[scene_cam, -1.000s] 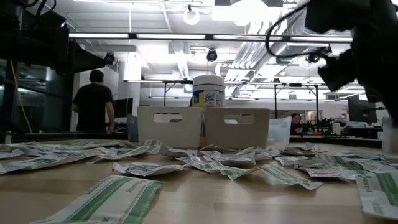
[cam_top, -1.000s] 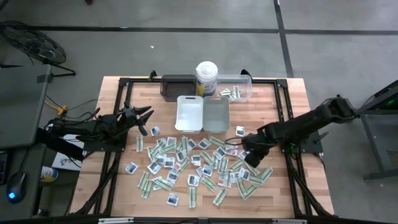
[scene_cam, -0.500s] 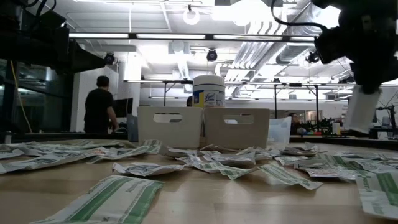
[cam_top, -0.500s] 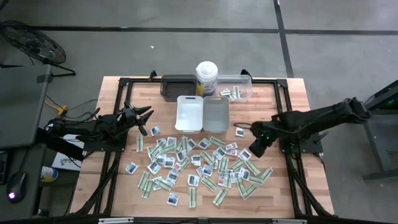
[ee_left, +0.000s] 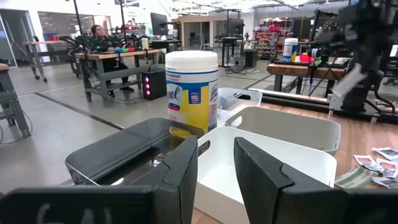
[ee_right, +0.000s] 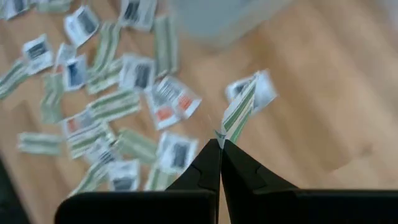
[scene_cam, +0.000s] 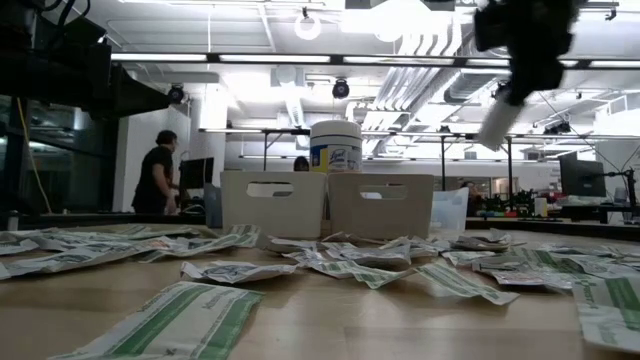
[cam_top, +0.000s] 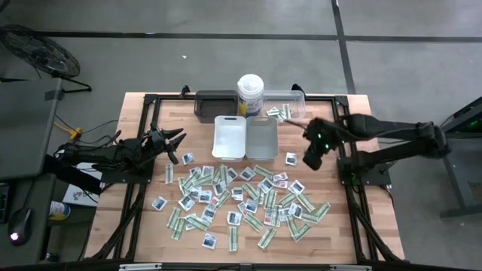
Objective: Pick & Place First Aid Supplies
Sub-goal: Put the band aid into the transparent bin
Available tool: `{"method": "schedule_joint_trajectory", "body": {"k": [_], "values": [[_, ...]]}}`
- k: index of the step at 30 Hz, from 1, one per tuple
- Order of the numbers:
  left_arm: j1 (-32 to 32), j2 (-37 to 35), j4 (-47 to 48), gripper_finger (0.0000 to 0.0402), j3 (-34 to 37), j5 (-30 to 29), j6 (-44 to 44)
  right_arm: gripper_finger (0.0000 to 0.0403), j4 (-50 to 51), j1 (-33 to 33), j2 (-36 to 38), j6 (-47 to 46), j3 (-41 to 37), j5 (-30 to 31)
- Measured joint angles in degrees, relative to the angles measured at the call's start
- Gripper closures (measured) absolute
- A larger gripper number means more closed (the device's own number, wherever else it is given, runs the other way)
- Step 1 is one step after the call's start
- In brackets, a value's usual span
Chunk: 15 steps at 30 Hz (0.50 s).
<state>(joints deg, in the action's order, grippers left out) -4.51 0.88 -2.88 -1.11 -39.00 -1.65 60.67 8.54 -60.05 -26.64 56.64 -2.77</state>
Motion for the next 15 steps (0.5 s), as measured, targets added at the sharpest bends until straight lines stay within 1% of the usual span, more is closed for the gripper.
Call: {"method": "schedule_joint_trajectory", "body": {"k": [7,12,15], "values": [[0.00,0.00,-0.02,0.0300,-0.02,0.02,0.00,0.0403,-0.07,10.16,-7.24,21.16,6.23,5.45],[-0.01,-0.01,0.00,0.0300,-0.02,0.02,0.00,0.0403,-1.92,15.97,-13.65,32.39,9.63,9.36],[-0.02,0.00,0.00,0.0300,-0.02,0.00,0.00,0.0403,-4.48,18.77,-16.83,37.58,10.87,11.74]]}}
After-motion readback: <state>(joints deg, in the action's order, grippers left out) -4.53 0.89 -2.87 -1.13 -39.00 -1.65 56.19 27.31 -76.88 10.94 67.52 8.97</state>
